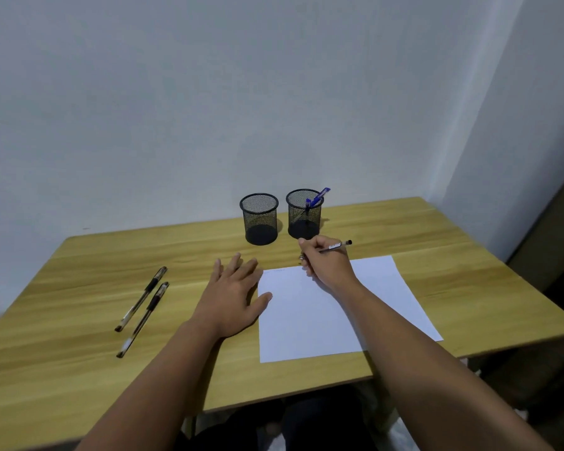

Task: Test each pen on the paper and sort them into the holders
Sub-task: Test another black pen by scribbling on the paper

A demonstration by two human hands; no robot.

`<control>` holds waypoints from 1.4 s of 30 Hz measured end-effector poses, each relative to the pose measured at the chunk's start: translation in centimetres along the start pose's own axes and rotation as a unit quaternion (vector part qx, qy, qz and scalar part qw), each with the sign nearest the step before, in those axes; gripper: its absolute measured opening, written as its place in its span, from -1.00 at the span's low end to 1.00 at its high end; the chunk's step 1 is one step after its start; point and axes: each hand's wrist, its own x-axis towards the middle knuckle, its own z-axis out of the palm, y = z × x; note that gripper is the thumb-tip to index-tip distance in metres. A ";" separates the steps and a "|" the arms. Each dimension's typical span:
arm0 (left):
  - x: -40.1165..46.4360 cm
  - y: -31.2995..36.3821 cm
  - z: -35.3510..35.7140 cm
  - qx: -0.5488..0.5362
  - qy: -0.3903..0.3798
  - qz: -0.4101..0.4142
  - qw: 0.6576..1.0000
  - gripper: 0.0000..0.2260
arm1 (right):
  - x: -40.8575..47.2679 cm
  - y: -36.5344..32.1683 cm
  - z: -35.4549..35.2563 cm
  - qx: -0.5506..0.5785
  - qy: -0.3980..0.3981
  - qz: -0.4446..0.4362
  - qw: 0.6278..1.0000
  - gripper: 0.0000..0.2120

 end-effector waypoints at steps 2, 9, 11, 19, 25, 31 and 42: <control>-0.1 0.0 0.0 0.005 -0.001 -0.007 1.000 -0.29 | 0.1 -0.5 -0.1 -0.001 -0.002 0.002 1.000 -0.68; -0.4 -0.2 0.2 -0.022 -0.002 -0.030 0.999 -0.29 | 0.0 -0.5 -0.8 -0.031 0.037 -0.030 0.998 -0.56; -0.3 -0.2 0.3 -0.029 -0.002 -0.036 0.999 -0.29 | -0.1 -0.4 -1.0 -0.040 0.038 -0.018 0.998 -0.62; -0.3 -0.1 0.2 -0.051 0.005 -0.050 0.997 -0.33 | 0.4 0.6 -0.2 -0.078 0.024 -0.019 0.997 -0.59; -0.4 0.0 0.2 -0.047 0.006 -0.053 0.997 -0.33 | 0.2 0.7 -0.3 -0.109 0.004 -0.033 0.994 -0.64; -0.6 0.2 0.2 -0.043 0.011 -0.051 0.998 -0.31 | 0.4 1.0 -0.3 -0.115 0.000 -0.030 0.993 -0.60; -0.5 -0.1 0.4 -0.043 0.014 -0.047 0.998 -0.31 | 0.3 1.3 -0.3 -0.144 -0.011 -0.046 0.988 -0.63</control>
